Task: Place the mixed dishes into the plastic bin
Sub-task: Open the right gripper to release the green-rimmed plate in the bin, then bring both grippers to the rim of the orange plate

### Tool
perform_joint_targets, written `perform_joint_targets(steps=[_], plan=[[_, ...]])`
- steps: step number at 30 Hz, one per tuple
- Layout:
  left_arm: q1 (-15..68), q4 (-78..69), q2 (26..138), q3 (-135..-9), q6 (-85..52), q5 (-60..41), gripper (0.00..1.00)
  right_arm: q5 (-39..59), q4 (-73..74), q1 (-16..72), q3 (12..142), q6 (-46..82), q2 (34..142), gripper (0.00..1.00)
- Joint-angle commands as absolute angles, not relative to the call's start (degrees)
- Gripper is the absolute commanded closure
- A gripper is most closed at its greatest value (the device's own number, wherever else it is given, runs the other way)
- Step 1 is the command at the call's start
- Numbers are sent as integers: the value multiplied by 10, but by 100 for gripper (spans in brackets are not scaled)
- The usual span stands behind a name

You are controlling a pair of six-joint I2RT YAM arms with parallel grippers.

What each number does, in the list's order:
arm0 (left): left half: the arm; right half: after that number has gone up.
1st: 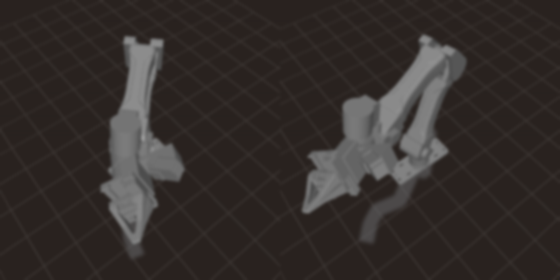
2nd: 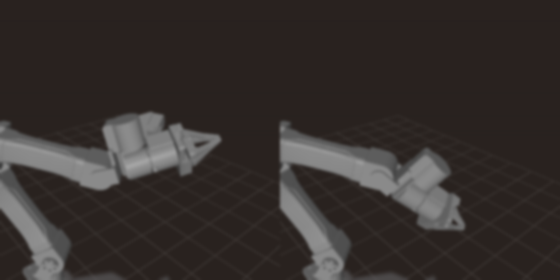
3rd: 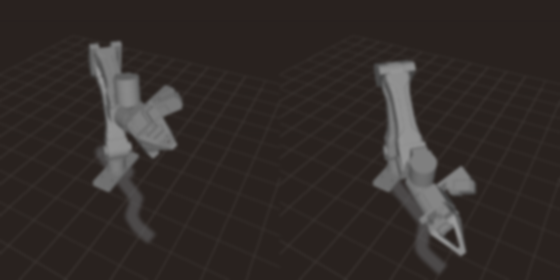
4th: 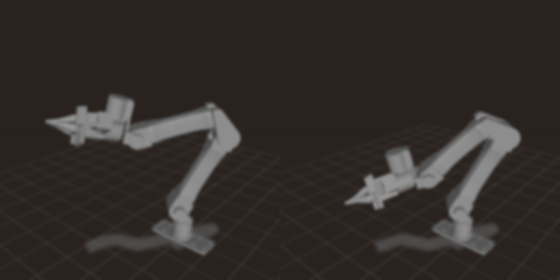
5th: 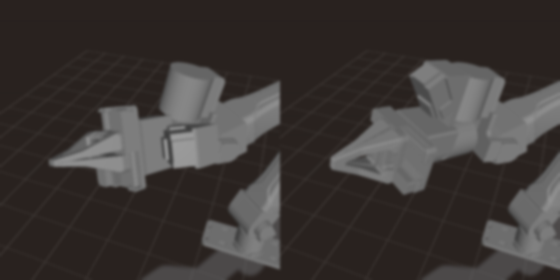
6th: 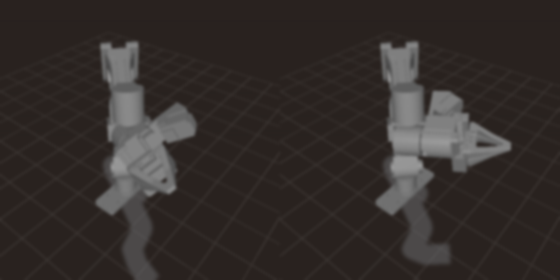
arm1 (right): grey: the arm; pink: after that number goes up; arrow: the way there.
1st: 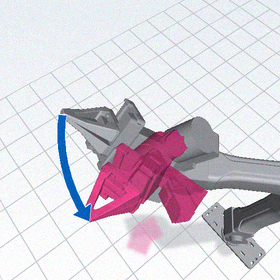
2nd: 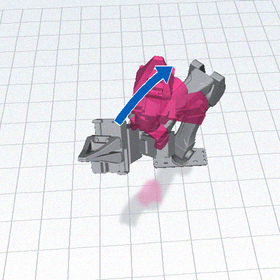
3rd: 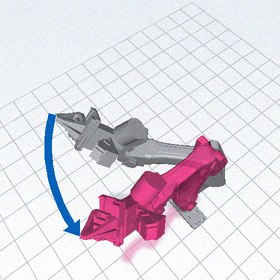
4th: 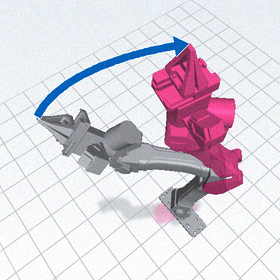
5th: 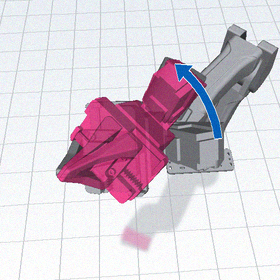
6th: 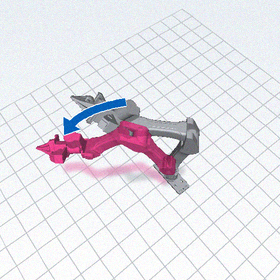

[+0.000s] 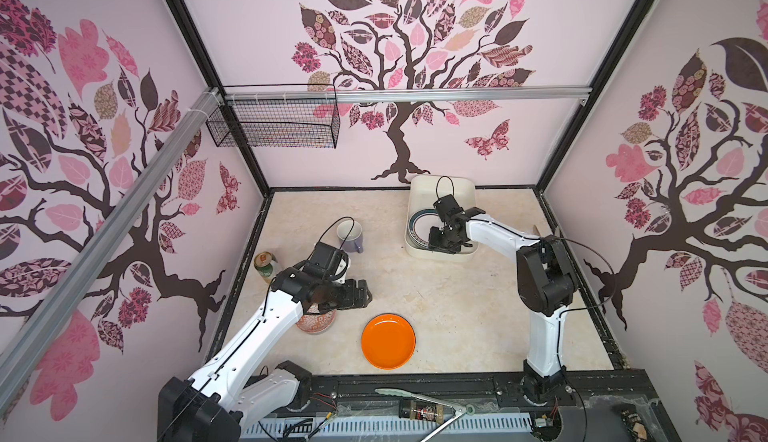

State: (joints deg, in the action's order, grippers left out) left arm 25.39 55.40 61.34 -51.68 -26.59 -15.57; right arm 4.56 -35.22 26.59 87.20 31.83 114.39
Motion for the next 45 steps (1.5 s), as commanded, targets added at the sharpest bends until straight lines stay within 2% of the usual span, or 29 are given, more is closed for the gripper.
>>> perform_joint_targets(steps=[1, 13, 18, 22, 26, 34, 39, 45], plan=[[255, 556, 603, -502, -256, -166, 7, 43, -402, 292, 838, 350, 1100, 53], [255, 552, 640, -505, -241, -191, 7, 18, -397, 313, 717, 370, 982, 54], [255, 562, 649, -505, -247, -183, 7, 28, -408, 316, 714, 369, 916, 52], [254, 569, 653, -498, -268, -161, 8, 28, -446, 347, 737, 370, 859, 51], [254, 580, 669, -497, -287, -150, 10, 24, -471, 416, 726, 391, 825, 51], [284, 579, 692, -483, -327, -147, 15, 56, -372, 553, 596, 465, 828, 52], [338, 564, 670, -437, -397, -138, 22, 71, -327, 585, 552, 480, 851, 53], [405, 572, 622, -409, -462, -83, 30, 81, -303, 590, 512, 477, 845, 53]])
